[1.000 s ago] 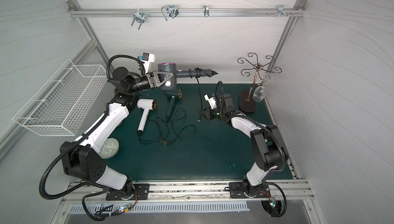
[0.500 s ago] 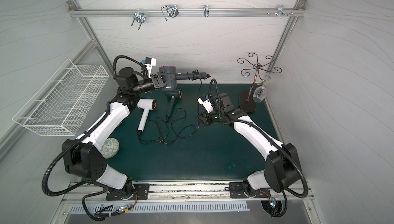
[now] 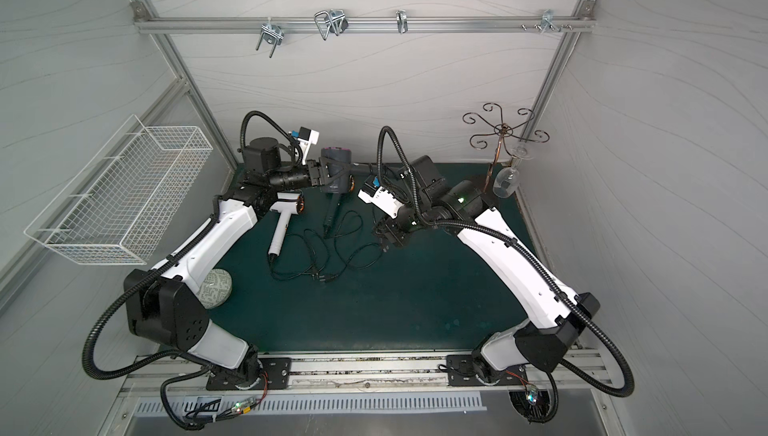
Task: Wrap the cord around the hair dryer
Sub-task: Wrap the power cord around the hair dryer.
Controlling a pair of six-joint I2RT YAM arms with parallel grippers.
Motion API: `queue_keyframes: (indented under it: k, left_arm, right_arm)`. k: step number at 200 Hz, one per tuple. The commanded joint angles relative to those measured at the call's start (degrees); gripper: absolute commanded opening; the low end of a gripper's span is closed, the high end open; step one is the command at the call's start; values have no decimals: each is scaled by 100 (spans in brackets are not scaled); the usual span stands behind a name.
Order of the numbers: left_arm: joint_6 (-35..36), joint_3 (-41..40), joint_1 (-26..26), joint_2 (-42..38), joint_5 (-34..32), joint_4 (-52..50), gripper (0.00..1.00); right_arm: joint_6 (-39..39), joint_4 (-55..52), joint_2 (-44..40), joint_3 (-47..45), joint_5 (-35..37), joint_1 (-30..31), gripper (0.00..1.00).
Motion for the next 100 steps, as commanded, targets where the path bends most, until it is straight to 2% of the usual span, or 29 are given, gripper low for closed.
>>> queue_keyframes:
  k: [1, 40, 100]
  left_arm:
    - [709, 205, -190, 7, -43, -280, 0]
    - [979, -228, -336, -227, 306, -695, 0]
    - [814, -973, -774, -407, 1434, -265, 0]
  right_arm:
    - [-622, -832, 110, 639, 712, 12, 0]
    - [-1058, -480, 155, 1133, 1718, -116, 0]
    - [-1756, 14, 472, 1620, 1871, -583, 0]
